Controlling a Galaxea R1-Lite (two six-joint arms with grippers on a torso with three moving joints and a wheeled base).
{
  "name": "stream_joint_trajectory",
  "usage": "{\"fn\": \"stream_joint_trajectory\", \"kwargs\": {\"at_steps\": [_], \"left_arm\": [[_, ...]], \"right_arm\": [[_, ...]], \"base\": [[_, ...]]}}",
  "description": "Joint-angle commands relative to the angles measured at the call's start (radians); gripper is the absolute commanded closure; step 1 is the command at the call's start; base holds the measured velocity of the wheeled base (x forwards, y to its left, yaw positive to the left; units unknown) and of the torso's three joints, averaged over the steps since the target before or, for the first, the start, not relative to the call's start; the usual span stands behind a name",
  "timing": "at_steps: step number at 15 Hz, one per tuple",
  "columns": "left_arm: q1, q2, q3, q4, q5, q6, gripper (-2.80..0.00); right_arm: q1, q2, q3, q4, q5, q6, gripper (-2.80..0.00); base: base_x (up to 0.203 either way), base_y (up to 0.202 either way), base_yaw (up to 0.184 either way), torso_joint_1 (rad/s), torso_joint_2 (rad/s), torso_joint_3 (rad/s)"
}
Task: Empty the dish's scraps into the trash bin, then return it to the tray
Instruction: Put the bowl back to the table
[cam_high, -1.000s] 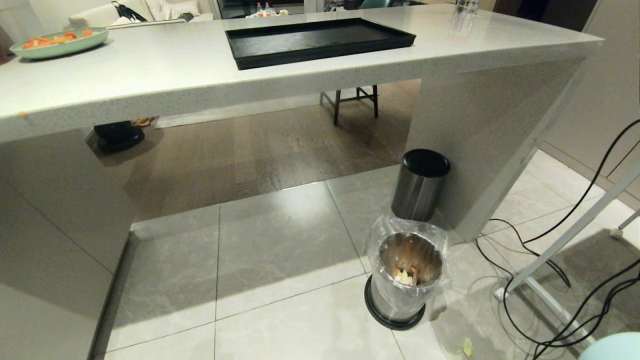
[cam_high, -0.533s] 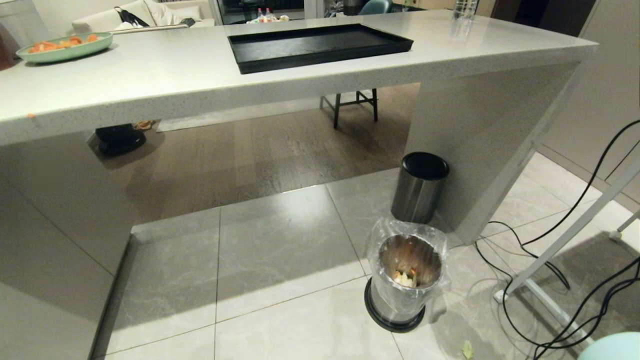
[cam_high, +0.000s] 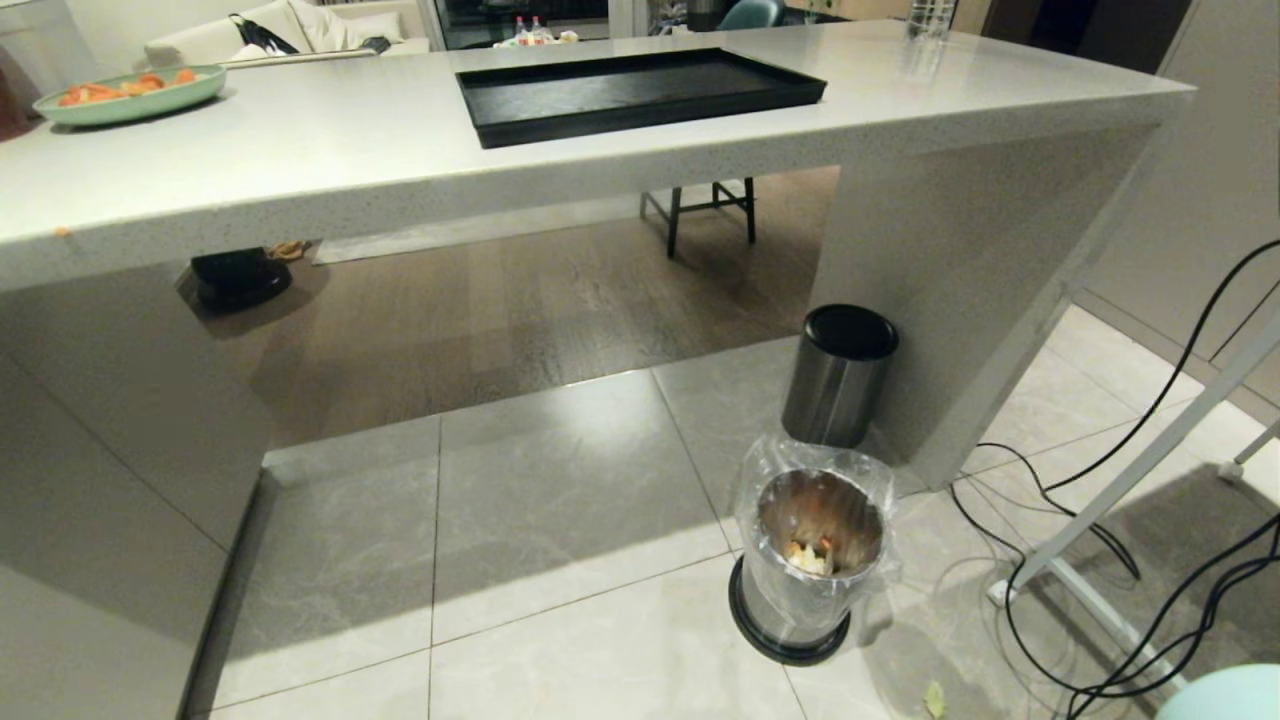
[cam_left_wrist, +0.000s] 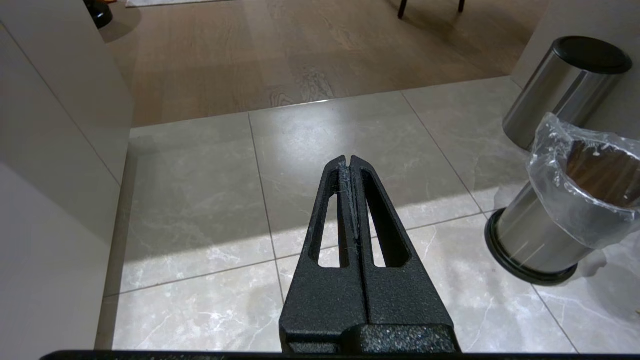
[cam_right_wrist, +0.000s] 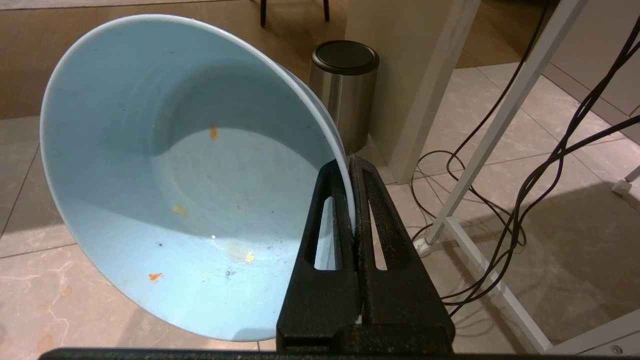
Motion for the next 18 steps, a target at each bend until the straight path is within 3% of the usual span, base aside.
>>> {"fn": "stream_joint_trajectory", "kwargs": {"at_steps": [1, 18], "left_arm": [[0.000, 0.001, 0.000, 0.000, 0.000, -0.001, 0.00], [0.000, 0.001, 0.000, 0.000, 0.000, 0.001, 0.00]], "right_arm": [[0.000, 0.000, 0.000, -0.001, 0.002, -0.001, 0.00], [0.000, 0.000, 0.000, -0.001, 0.000, -0.001, 0.00]], "base": [[0.000, 0.000, 0.000, 0.000, 0.00, 0.000], [0.000, 0.000, 0.000, 0.000, 0.00, 0.000]]}}
